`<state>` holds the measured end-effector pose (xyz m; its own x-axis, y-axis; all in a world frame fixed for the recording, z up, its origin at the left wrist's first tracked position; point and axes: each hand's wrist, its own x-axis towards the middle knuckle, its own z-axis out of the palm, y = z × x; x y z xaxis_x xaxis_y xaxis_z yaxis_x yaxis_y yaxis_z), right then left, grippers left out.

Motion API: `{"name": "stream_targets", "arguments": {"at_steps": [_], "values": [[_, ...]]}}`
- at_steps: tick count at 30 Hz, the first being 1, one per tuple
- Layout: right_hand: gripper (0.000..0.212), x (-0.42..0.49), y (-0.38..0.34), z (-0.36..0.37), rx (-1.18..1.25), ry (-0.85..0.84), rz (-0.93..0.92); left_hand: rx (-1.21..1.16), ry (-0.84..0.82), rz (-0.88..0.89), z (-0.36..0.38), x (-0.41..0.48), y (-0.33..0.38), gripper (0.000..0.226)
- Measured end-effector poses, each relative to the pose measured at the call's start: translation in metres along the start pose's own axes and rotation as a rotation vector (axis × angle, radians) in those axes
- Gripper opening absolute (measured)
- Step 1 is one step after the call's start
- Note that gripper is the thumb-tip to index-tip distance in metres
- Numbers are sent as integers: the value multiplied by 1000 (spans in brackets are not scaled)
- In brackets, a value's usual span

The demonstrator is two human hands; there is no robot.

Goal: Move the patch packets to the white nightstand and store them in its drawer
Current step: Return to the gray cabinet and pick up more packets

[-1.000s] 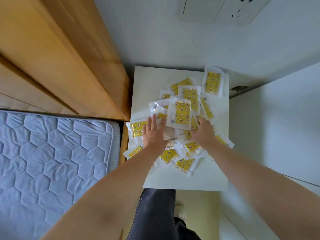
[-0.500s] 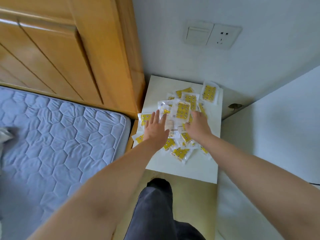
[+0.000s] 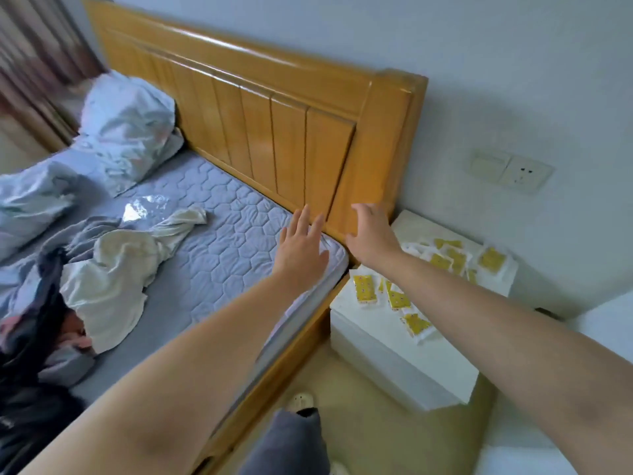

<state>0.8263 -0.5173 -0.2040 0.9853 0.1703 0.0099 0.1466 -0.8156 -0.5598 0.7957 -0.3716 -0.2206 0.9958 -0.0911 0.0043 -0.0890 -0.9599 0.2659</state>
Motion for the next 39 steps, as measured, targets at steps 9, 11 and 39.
{"name": "stream_targets", "arguments": {"at_steps": [9,11,39], "values": [[57,7,-212,9,-46,17,-577,192,331,-372,-153,-92,-122,72],[53,1,-258,17,-67,34,-686,223,392,-459,-180,-119,-148,72],[68,-246,-869,253,-31,221,-1364,615,766,-983,-445,-559,-571,72]]}}
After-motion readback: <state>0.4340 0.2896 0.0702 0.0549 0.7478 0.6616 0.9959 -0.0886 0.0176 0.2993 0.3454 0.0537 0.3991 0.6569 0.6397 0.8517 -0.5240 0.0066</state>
